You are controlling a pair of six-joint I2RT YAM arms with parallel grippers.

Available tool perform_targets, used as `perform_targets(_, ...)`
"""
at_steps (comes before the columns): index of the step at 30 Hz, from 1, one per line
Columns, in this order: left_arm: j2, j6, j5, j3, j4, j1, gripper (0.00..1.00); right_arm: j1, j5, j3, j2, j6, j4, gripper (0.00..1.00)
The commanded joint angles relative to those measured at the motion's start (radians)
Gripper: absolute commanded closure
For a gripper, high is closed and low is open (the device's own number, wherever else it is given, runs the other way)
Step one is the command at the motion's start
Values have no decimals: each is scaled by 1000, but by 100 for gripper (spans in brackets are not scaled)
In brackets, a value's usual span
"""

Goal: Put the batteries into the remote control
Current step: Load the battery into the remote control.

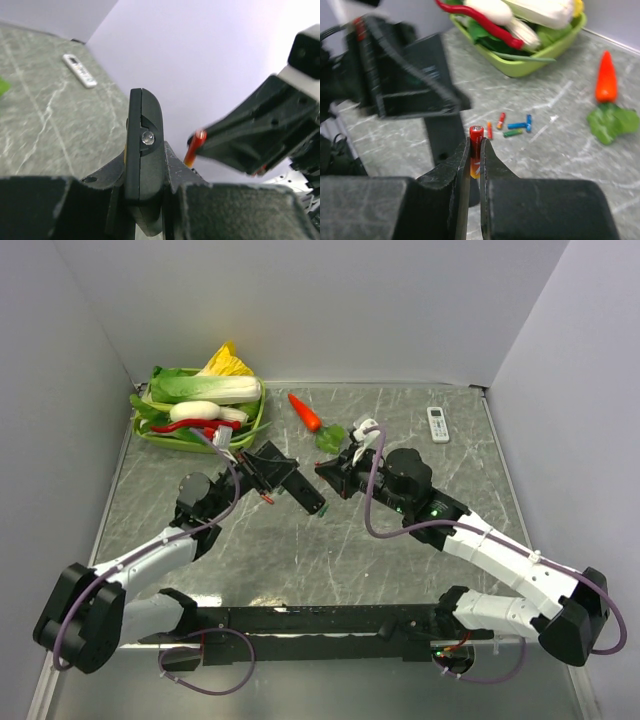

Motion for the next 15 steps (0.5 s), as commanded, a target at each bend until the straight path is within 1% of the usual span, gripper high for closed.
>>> perform_targets(1, 49, -61, 77, 90, 172, 4, 98, 26, -83, -18, -28, -48, 97, 100)
perform_targets(7, 83, -91, 91, 134, 185, 5, 98, 35, -98, -32, -28, -71, 114, 100)
perform_targets(15, 94, -123, 68, 141, 198, 5, 98, 41, -124, -40, -39, -76, 118, 100)
